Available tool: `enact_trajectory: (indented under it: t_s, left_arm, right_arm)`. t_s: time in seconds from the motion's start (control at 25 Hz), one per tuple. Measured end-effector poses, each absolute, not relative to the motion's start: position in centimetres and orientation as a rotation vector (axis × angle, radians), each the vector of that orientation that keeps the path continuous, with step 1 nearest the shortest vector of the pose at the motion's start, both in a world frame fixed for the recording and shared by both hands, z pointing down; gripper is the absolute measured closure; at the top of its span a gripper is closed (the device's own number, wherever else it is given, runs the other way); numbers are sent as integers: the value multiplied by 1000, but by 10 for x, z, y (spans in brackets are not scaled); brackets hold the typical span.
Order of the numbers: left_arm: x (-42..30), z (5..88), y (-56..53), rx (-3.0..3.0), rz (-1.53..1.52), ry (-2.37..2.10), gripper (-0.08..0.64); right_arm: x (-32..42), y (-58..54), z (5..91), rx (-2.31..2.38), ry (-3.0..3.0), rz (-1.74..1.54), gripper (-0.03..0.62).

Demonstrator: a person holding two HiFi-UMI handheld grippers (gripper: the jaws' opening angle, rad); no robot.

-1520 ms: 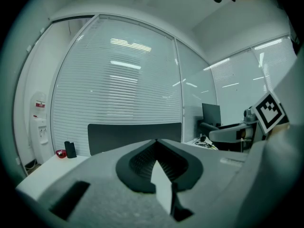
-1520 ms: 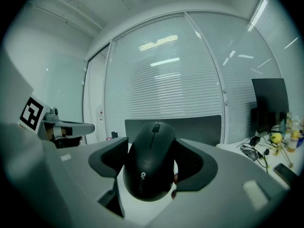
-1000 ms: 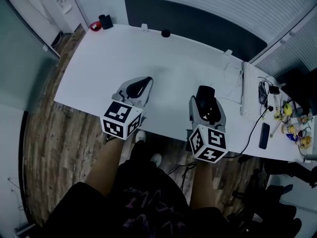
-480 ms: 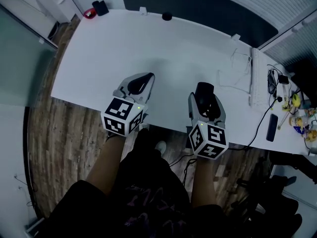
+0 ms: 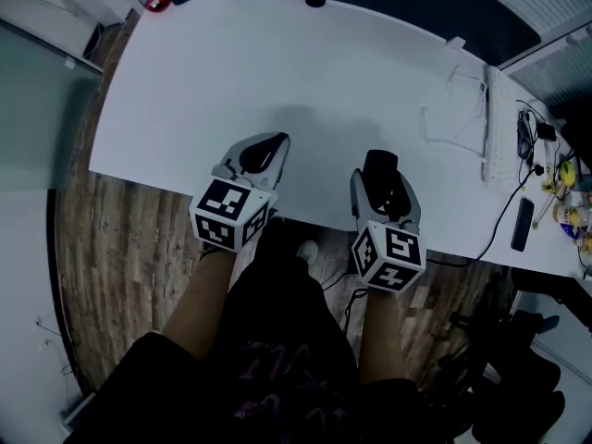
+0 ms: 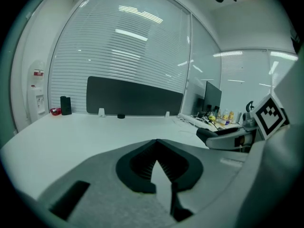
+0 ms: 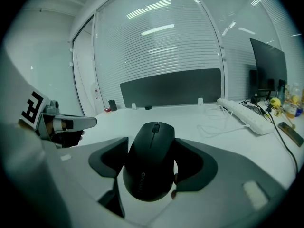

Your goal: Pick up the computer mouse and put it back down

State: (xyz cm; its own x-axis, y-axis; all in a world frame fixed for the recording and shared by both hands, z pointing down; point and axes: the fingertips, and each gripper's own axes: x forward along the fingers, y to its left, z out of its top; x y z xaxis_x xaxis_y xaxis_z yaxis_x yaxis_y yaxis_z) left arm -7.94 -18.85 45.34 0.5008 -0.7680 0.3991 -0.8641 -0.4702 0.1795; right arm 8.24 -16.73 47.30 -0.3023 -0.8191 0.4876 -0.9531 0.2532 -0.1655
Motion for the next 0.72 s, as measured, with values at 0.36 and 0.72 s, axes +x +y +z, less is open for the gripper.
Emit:
enact_trajectory:
  t_s: [0.36,0.72]
  left_arm:
    - [-84,493,-183,2325,409,-1328,560]
    - [-83,524,-184,2281,447,-1294,560]
  right_arm:
    - [76,-164,514,1590,-2171,698,275]
    - [77,-159,554,1552,-2089,758,276]
